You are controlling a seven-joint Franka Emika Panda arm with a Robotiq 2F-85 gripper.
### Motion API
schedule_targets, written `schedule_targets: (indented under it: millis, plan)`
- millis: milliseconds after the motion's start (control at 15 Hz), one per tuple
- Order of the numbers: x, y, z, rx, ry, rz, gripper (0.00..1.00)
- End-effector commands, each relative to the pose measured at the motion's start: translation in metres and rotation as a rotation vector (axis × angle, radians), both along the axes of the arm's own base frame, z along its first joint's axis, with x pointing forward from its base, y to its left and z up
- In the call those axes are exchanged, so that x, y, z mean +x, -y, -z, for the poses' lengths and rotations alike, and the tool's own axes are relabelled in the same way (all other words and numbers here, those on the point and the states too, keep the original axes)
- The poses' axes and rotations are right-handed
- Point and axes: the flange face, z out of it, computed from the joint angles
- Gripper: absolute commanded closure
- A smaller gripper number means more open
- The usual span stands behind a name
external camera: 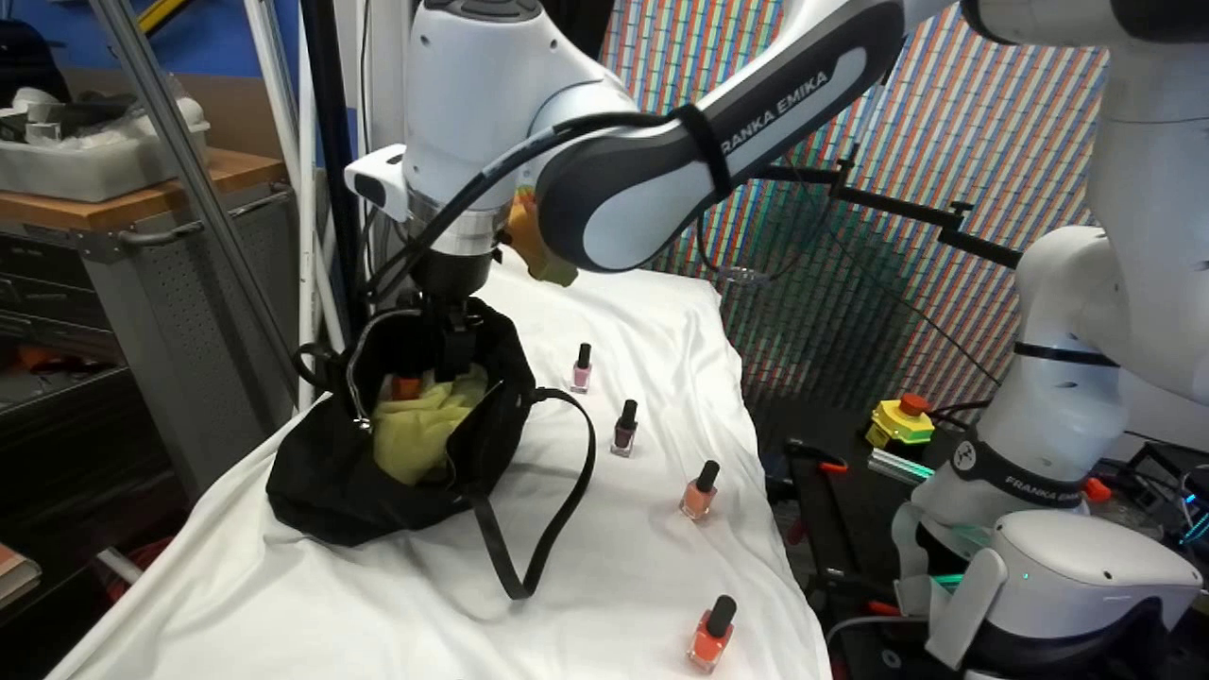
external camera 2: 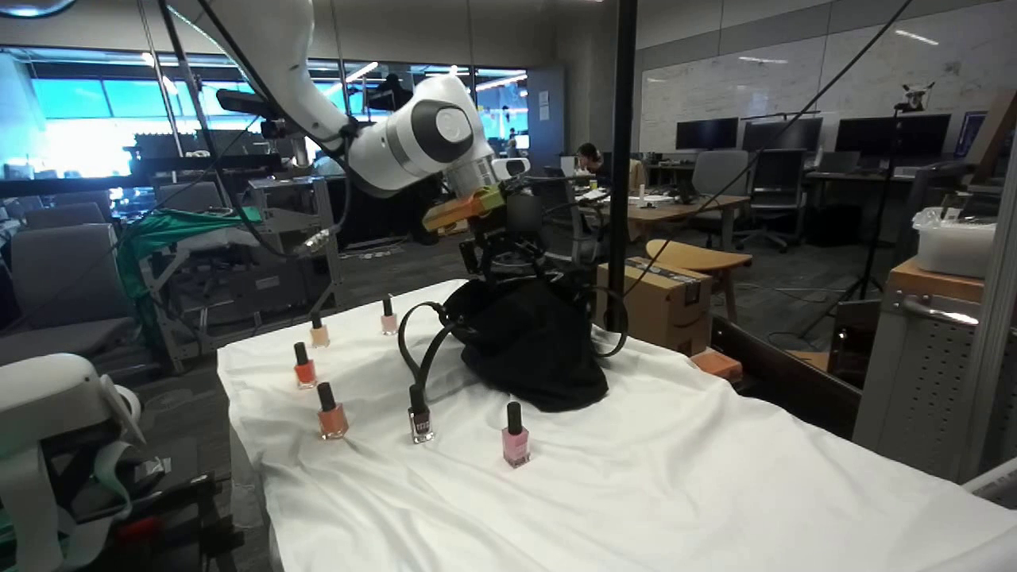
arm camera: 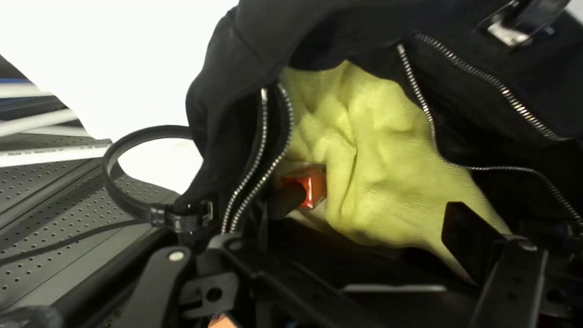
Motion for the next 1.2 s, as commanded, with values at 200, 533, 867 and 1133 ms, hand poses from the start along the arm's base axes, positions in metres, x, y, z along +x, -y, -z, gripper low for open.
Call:
schedule_targets:
  millis: [200,533,867,1133]
  plan:
    - [-0.084,0.038,-0.045,0.096,-0.023,0.094,0.00]
    - [-0.124,0.080,-0.031,0.129,-0.062,0.198,0.00]
    - [-0.145,0.116,0.003,0.133,-0.076,0.256,0.00]
    - [-0.155,0.140,0.033,0.156,-0.028,0.273,0.00]
